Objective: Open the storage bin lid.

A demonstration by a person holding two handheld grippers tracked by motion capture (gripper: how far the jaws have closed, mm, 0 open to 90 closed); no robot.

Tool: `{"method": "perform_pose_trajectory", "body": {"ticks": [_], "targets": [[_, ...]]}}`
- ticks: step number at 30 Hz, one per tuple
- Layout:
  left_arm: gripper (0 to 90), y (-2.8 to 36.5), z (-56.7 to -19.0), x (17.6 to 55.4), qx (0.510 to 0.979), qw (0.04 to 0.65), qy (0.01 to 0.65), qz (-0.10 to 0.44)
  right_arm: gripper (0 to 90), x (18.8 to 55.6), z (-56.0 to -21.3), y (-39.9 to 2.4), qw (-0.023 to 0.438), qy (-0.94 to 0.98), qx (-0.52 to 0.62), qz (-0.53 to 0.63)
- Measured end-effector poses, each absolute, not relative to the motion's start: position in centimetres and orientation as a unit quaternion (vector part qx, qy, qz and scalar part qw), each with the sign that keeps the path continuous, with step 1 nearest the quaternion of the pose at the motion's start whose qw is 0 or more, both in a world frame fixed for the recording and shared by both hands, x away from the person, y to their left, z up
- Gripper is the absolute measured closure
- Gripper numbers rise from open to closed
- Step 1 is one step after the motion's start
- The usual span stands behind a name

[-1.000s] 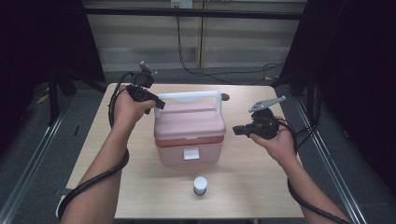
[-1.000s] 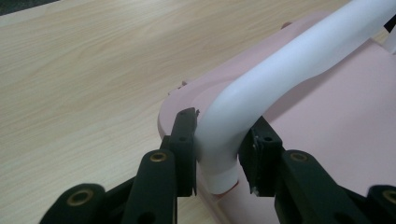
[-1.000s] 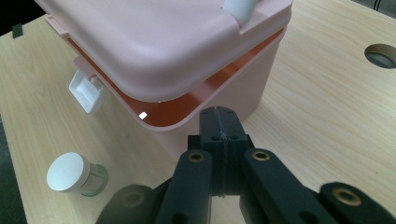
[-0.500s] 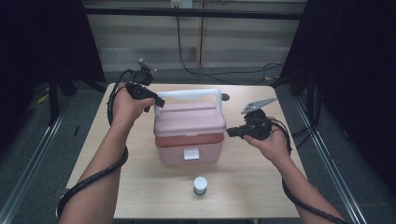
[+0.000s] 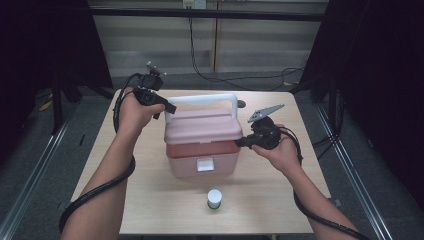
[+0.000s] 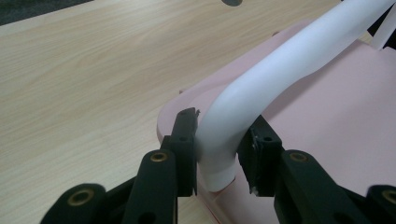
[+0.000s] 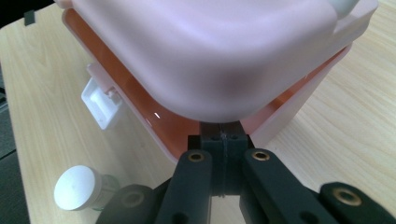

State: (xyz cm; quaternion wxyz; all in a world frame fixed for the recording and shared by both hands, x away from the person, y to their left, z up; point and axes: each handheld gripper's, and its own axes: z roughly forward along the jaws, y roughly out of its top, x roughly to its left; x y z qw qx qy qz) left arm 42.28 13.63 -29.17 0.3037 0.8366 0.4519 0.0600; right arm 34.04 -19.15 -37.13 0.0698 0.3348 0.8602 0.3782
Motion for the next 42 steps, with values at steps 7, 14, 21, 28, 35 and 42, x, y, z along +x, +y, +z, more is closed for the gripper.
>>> {"method": "perform_pose_trajectory", "body": {"ticks": [7, 14, 21, 28, 35, 42], "targets": [[68.6, 13.68, -29.28, 42.3, 0.836, 0.305, 0.452, 0.061, 90.0, 34.27, -37.06, -18.76, 0.066, 0.86, 0.333, 0.382], [68.7, 13.65, -29.22, 42.36, 0.835, 0.307, 0.453, 0.065, 90.0, 34.22, -36.85, -18.71, 0.071, 0.858, 0.329, 0.387], [68.6, 13.7, -29.17, 42.41, 0.836, 0.307, 0.451, 0.061, 90.0, 34.42, -36.75, -18.51, 0.074, 0.86, 0.326, 0.386], [68.4, 13.82, -29.23, 42.46, 0.837, 0.309, 0.447, 0.066, 90.0, 34.69, -36.61, -18.41, 0.072, 0.859, 0.324, 0.389], [60.1, 13.84, -29.42, 42.21, 0.832, 0.316, 0.45, 0.07, 90.0, 34.6, -36.5, -18.35, 0.077, 0.861, 0.322, 0.386], [45.9, 14.32, -29.3, 41.79, 0.83, 0.317, 0.451, 0.081, 90.0, 34.67, -36.23, -18.36, 0.076, 0.86, 0.321, 0.39]]}}
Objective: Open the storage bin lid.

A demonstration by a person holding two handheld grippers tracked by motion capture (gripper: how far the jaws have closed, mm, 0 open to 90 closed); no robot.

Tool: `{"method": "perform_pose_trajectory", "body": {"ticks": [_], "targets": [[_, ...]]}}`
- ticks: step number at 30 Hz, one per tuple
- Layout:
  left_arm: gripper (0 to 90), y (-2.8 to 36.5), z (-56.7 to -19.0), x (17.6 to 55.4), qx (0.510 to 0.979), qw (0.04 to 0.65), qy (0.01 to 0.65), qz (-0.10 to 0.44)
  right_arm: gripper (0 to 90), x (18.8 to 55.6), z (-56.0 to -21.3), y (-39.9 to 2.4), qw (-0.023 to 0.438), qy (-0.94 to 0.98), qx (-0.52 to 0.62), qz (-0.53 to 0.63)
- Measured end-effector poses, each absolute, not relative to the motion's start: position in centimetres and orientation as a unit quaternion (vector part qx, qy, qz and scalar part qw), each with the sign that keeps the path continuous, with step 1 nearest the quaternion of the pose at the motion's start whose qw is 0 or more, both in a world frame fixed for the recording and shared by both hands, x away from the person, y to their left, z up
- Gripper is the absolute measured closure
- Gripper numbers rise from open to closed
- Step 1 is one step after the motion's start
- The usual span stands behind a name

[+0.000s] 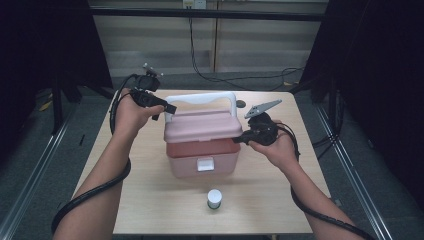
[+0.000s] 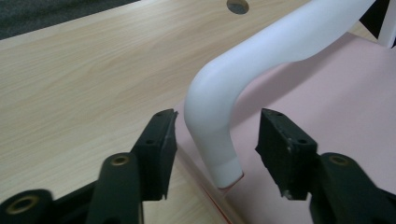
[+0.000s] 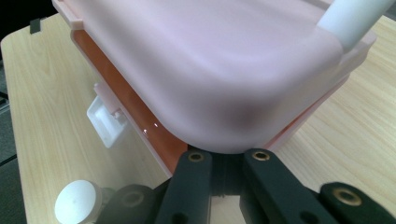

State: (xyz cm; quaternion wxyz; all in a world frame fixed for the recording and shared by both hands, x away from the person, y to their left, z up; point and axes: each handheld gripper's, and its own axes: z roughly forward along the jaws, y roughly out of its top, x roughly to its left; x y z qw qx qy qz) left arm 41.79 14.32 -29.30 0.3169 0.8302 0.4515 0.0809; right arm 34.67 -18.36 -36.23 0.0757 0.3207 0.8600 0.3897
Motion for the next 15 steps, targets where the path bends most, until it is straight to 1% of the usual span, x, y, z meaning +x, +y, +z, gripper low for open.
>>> {"method": "perform_pose_trajectory", "body": {"ticks": [3, 7, 15], "targets": [[41.9, 14.6, -29.3, 41.5, 0.833, 0.316, 0.448, 0.079, 90.0, 34.7, -36.1, -18.4, 0.072, 0.858, 0.323, 0.392], [39.5, 15.2, -29.3, 41.1, 0.832, 0.314, 0.452, 0.076, 90.0, 34.7, -36.0, -18.3, 0.077, 0.86, 0.322, 0.388], [38.0, 16.7, -29.6, 40.5, 0.827, 0.312, 0.463, 0.069, 90.0, 34.8, -35.6, -18.3, 0.079, 0.86, 0.324, 0.385]]}}
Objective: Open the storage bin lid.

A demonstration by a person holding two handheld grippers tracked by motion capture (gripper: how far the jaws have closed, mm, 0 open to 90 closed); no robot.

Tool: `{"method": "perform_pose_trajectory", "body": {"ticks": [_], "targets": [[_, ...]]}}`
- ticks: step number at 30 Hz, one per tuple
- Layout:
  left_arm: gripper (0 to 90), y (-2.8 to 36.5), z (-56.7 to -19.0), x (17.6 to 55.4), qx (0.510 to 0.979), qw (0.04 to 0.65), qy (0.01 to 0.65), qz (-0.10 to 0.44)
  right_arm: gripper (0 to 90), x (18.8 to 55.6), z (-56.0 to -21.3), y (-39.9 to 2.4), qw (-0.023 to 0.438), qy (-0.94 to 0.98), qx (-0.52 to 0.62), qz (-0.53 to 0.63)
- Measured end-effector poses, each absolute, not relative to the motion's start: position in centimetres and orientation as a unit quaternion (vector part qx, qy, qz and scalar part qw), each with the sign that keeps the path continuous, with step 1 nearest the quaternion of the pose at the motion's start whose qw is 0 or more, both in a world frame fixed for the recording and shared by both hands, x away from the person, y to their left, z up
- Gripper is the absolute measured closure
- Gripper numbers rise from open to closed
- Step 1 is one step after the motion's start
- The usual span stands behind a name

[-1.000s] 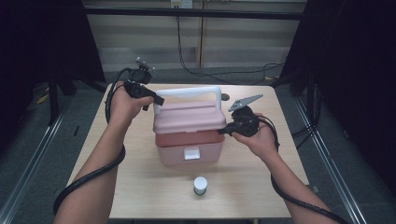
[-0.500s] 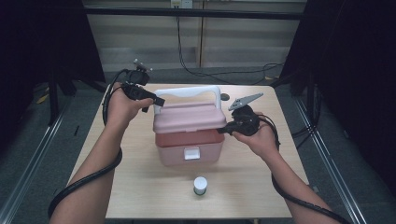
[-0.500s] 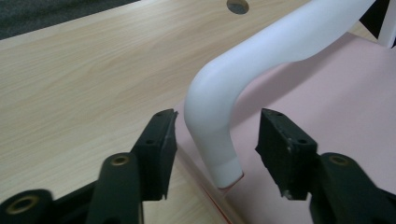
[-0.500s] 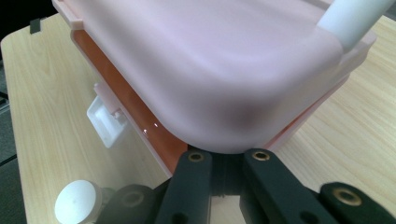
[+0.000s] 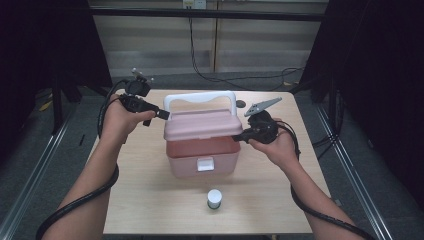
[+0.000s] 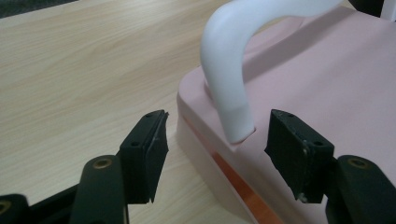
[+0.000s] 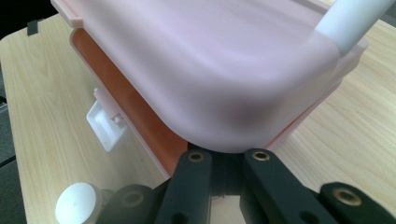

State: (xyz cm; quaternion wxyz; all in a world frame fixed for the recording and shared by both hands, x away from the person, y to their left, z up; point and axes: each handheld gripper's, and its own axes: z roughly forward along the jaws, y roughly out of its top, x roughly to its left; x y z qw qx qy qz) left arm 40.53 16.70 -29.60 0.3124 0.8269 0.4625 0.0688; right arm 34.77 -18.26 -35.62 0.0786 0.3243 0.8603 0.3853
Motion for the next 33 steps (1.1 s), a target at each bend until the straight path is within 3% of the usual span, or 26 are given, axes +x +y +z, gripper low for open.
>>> {"method": "perform_pose_trajectory", "body": {"ticks": [33], "targets": [[37.4, 19.4, -33.4, 38.4, 0.83, 0.307, 0.464, 0.043, 90.0, 35.1, -33.9, -17.9, 0.091, 0.858, 0.324, 0.387]]}}
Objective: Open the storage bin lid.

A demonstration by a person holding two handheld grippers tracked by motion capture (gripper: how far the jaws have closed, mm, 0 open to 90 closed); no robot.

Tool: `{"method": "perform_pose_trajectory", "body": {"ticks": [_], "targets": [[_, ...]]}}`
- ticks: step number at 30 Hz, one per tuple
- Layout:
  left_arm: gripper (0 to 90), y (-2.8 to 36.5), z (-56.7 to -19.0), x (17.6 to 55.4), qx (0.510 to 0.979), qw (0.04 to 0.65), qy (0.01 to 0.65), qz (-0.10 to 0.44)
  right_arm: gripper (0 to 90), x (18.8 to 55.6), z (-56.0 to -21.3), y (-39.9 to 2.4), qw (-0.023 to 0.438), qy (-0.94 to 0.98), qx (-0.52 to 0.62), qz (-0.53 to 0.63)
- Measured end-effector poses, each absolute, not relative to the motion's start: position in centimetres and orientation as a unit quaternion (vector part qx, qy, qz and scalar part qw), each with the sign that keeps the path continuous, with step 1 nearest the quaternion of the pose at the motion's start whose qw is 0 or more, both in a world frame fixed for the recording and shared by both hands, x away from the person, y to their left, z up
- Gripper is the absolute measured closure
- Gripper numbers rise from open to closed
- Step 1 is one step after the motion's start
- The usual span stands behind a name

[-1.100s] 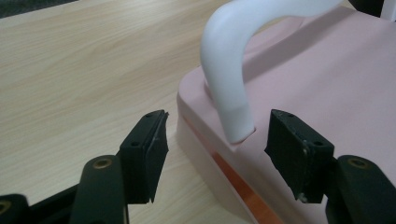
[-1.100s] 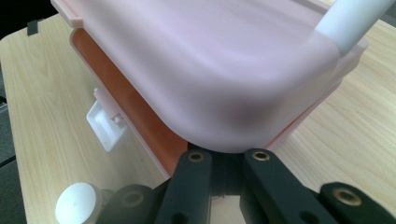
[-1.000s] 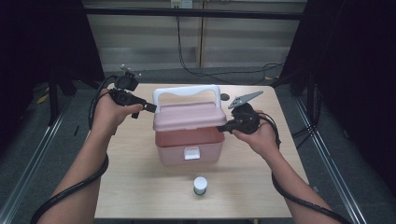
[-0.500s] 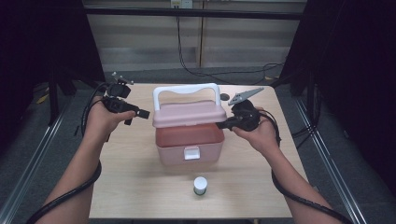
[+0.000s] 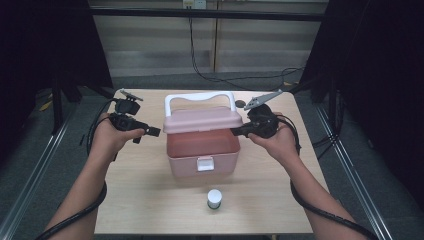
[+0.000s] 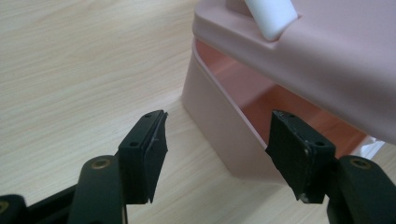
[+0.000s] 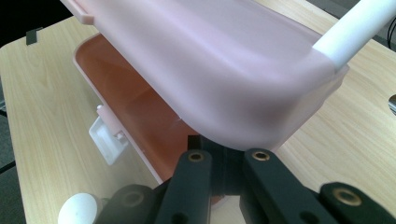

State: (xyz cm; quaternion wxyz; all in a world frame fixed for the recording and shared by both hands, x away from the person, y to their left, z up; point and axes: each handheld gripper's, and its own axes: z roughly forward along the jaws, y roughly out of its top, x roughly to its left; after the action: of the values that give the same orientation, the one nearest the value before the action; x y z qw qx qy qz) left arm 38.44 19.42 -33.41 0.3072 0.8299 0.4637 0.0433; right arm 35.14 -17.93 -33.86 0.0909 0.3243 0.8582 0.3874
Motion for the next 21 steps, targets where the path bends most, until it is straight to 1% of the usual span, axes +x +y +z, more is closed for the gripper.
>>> {"method": "perform_pose_trajectory", "body": {"ticks": [15, 21], "targets": [[36.6, 17.6, -33.8, 37.9, 0.839, 0.312, 0.446, 0.031, 90.0, 35.3, -33.8, -18.0, 0.09, 0.854, 0.328, 0.395], [36.3, 17.5, -33.8, 38.0, 0.837, 0.317, 0.446, 0.027, 90.0, 35.3, -33.8, -18.0, 0.091, 0.854, 0.328, 0.394]]}}
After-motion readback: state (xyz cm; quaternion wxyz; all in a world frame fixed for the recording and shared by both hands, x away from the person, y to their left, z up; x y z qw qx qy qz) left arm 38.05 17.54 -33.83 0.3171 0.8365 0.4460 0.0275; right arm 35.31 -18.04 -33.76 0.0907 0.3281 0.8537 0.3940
